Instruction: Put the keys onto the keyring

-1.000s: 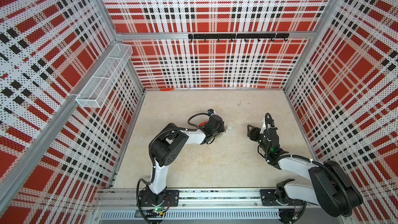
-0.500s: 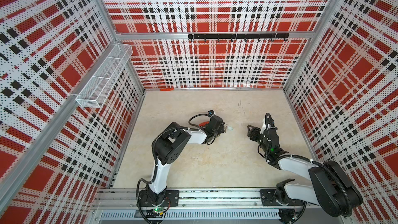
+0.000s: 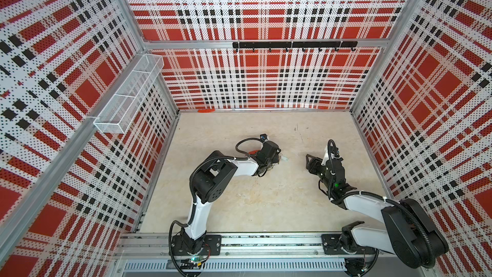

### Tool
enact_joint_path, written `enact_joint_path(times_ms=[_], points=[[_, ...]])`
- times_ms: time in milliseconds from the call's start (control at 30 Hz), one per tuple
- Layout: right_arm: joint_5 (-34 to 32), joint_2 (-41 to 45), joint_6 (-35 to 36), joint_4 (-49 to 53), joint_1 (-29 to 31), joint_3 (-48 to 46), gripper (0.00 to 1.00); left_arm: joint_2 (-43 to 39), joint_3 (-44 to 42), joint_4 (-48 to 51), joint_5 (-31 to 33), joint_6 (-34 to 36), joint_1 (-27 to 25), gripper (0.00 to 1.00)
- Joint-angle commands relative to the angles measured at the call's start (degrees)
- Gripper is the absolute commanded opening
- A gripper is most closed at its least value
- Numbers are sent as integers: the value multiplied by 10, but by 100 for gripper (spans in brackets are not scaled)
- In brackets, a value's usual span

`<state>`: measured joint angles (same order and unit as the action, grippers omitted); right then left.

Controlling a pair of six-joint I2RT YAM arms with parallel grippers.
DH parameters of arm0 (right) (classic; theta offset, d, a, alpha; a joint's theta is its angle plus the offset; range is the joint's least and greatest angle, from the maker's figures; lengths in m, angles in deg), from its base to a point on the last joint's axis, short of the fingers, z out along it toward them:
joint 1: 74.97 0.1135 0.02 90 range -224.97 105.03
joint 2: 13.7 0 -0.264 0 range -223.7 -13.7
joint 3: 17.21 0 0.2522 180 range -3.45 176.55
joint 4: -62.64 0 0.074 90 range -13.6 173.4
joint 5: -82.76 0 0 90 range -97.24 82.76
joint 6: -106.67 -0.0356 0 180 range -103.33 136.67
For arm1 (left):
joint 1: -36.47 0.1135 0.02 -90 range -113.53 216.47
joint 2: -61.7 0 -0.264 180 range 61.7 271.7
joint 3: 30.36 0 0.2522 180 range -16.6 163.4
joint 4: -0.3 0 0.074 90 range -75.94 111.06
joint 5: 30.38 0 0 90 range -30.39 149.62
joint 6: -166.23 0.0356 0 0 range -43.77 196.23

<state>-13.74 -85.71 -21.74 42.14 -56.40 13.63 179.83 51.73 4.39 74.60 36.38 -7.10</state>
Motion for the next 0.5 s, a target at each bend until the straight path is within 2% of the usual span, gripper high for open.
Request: enact_joint_path(times_ms=[0,100,267,467], points=[[-3,-1,5,-18,-4,9,62,-15,24,45,40,29,-10,39],[-4,0,5,-18,-4,9,61,-18,38,75,67,42,-16,39],[-4,2,5,-19,-4,9,61,-19,43,103,77,36,-18,39],[-4,2,5,-18,-4,8,62,-10,48,111,60,16,-14,37]])
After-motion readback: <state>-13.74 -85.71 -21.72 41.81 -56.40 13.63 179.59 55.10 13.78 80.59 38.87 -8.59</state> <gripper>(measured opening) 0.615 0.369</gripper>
